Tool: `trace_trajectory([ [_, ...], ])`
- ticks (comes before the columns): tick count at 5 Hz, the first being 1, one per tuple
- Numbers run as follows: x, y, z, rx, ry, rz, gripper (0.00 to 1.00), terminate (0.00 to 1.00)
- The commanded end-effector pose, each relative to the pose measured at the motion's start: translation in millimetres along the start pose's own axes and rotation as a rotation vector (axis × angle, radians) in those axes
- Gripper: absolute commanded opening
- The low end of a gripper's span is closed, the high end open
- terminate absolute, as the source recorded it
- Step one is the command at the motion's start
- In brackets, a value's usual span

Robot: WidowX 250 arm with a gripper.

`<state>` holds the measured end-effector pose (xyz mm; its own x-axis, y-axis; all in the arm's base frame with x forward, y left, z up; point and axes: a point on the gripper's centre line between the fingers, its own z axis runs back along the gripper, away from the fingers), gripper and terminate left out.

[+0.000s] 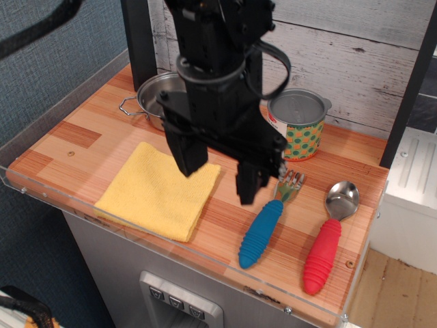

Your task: Place the pot on the yellow cloth.

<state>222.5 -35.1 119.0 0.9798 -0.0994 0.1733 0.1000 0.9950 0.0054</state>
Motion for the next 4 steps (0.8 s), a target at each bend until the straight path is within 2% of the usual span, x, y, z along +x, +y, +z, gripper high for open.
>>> trace_trajectory([
  [1, 36, 49, -1, 0.020, -0.024, 0.102, 1.00, 0.00],
  [2, 50, 71, -3, 0.023, -0.037, 0.149, 1.00, 0.00],
  [4, 82, 101, -22, 0.099, -0.071, -0.042, 1.00, 0.00],
])
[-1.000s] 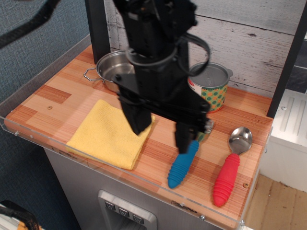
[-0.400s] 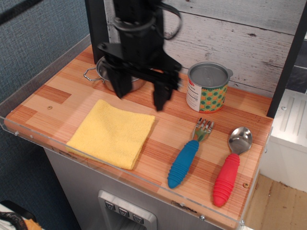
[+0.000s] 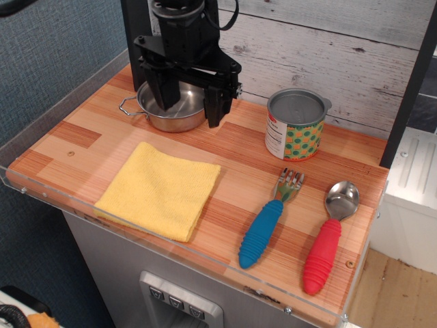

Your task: Place the pot on the yellow cloth.

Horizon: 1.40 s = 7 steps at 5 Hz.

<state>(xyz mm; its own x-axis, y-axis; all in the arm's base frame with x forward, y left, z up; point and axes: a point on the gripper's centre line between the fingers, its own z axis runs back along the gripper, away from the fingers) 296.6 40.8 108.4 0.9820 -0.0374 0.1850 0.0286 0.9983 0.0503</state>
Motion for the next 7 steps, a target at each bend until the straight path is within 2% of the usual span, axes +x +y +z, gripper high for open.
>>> trace_trajectory([
  [1, 39, 23, -16, 0.024, -0.096, -0.022, 1.00, 0.00],
  [2, 59, 28, -27, 0.033, -0.095, -0.003, 1.00, 0.00],
  [4, 84, 48, -63, 0.064, -0.016, 0.008, 1.00, 0.00],
  [7, 83, 53, -88, 0.026, 0.038, 0.011, 1.00, 0.00],
])
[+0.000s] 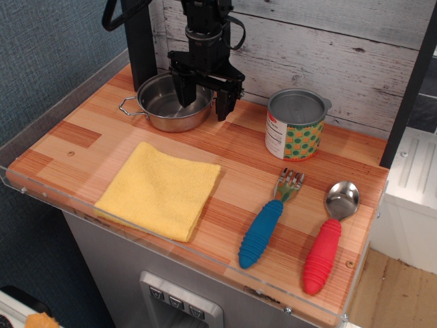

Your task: Place the pot on the yellow cloth.

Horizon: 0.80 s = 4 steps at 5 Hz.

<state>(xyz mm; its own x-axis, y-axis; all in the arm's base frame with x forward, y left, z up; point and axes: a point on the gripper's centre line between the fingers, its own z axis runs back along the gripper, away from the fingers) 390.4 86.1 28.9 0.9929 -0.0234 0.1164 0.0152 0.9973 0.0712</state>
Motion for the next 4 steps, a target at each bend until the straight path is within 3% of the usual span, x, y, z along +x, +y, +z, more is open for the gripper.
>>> trace_trajectory([
  [1, 7.5, 8.8, 4.3, 0.000, -0.021, -0.004, 1.00, 0.00],
  [2, 5.4, 9.7, 6.7, 0.019, -0.044, -0.006, 0.00, 0.00],
  [4, -0.1, 12.4, 13.2, 0.043, -0.065, -0.010, 0.00, 0.00],
])
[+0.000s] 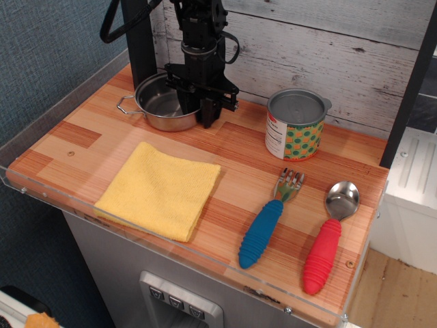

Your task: Place the pot on the yellow cloth.

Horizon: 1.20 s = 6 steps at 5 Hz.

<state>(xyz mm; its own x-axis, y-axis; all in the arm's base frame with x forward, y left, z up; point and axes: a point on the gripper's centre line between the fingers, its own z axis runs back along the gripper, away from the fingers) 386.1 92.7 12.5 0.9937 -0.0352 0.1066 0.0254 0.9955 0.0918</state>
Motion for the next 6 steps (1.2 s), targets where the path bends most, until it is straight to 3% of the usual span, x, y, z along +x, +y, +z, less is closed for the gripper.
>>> trace_trajectory([
  [1, 7, 8, 37, 0.036, -0.054, -0.020, 0.00, 0.00],
  [4, -1, 6, 76, 0.105, -0.042, -0.035, 0.00, 0.00],
  [6, -42, -14, 95, 0.098, -0.053, 0.011, 0.00, 0.00],
])
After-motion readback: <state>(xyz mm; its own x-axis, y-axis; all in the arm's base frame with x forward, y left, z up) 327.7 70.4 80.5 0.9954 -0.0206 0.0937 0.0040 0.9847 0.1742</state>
